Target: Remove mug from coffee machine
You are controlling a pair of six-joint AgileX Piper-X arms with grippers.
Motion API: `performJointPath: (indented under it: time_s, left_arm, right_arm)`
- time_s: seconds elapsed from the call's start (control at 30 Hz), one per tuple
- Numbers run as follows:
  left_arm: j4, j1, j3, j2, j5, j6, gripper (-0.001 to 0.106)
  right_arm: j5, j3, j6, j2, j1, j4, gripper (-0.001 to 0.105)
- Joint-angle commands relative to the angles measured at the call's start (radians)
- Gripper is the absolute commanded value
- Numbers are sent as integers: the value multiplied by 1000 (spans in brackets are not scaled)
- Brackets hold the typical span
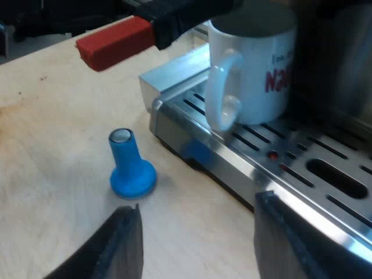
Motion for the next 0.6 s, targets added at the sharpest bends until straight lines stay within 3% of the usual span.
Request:
performJointPath:
  time_s: [0.03, 0.13, 0.43, 0.5, 0.6]
  left_arm:
    - [-17, -5, -5, -3, 7, 8, 80]
    - [-17, -5, -5, -3, 7, 8, 80]
    - [-17, -5, -5, -3, 7, 8, 80]
    - [-17, -5, -5, -3, 7, 8, 80]
    - [-19, -5, -5, -3, 7, 8, 80]
  right_arm:
    - [-15, -2, 3, 25, 3, -75, 46]
    - [-15, -2, 66, 73, 3, -119, 54]
    - [6, -2, 64, 166, 64, -154, 55]
    - [57, -2, 43, 188, 114, -176, 55]
    - [225, -2, 48, 244, 211, -224, 55]
